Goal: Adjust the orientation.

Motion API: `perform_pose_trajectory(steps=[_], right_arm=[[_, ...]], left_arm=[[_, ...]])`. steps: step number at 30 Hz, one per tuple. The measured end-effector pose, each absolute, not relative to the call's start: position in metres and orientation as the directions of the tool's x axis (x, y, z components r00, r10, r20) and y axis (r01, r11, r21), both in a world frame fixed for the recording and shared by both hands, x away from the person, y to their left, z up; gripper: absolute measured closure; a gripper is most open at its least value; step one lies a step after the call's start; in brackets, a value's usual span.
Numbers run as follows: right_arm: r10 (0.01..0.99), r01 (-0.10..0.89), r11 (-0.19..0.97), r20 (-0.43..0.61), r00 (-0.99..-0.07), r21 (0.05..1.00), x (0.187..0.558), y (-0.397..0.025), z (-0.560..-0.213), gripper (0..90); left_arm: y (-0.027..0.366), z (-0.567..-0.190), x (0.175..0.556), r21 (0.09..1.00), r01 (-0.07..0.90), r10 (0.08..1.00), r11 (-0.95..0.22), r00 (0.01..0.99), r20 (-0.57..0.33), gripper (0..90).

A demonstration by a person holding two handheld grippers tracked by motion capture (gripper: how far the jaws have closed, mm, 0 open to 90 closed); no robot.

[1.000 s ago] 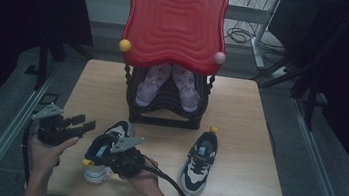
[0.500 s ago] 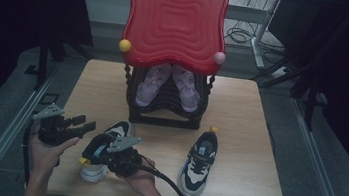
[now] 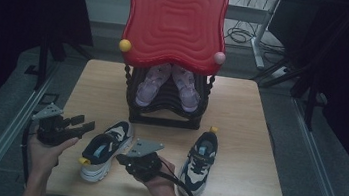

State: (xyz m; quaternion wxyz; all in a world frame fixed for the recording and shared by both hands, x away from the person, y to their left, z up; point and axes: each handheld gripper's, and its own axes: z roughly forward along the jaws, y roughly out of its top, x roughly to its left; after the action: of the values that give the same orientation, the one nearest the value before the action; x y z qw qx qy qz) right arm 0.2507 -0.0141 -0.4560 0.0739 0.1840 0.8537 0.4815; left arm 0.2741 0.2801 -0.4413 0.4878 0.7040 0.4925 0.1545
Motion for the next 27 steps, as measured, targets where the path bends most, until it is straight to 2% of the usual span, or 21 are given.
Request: perform_pose_trajectory(steps=[7, 16, 27], right_arm=[[0.432, 0.237, 0.435, 0.03, -0.902, 0.869, 0.249, -0.047, -0.448, 88.8], [0.51, 0.29, 0.391, 0.057, -0.858, 0.873, 0.245, -0.102, -0.451, 88.8], [0.579, 0.349, 0.371, 0.08, -0.812, 0.861, 0.246, -0.142, -0.456, 88.7]], left_arm=[[0.274, -0.439, 0.276, 0.847, 0.53, 0.841, -0.041, 0.476, -0.257, 44.7], [0.266, -0.439, 0.274, 0.837, 0.543, 0.83, -0.069, 0.497, -0.254, 44.7], [0.264, -0.44, 0.268, 0.83, 0.553, 0.825, -0.071, 0.501, -0.263, 44.6]])
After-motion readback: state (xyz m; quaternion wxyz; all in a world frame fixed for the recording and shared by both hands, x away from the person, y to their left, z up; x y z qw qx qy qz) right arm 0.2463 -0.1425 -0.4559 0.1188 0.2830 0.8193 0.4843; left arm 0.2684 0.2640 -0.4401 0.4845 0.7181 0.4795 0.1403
